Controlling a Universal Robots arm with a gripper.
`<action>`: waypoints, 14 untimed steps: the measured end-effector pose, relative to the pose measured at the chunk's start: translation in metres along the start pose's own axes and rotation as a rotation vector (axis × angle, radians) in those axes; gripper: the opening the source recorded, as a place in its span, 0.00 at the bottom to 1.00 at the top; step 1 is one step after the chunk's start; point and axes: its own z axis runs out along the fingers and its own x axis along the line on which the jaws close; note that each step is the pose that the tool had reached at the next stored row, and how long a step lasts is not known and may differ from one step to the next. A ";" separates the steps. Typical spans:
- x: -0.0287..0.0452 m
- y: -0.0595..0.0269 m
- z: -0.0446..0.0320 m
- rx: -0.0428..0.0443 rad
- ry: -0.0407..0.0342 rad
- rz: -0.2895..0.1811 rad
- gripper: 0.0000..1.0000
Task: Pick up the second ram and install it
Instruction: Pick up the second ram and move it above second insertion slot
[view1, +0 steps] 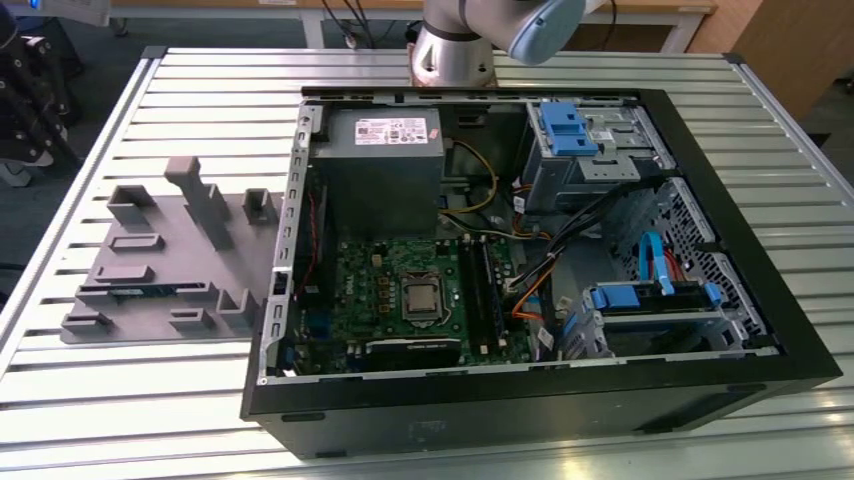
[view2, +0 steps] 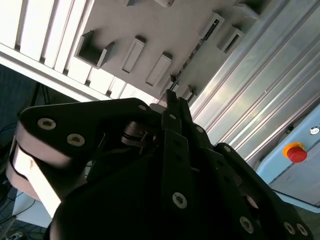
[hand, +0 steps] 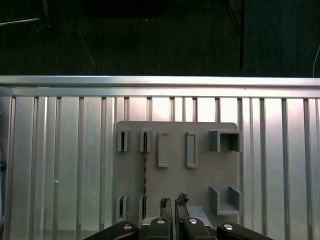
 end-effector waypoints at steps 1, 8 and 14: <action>0.0000 0.0000 0.0000 0.0000 0.0000 0.000 0.16; 0.0000 0.0000 0.0003 0.0003 -0.0002 0.000 0.31; 0.0000 0.0000 0.0005 0.0003 -0.0002 0.000 0.37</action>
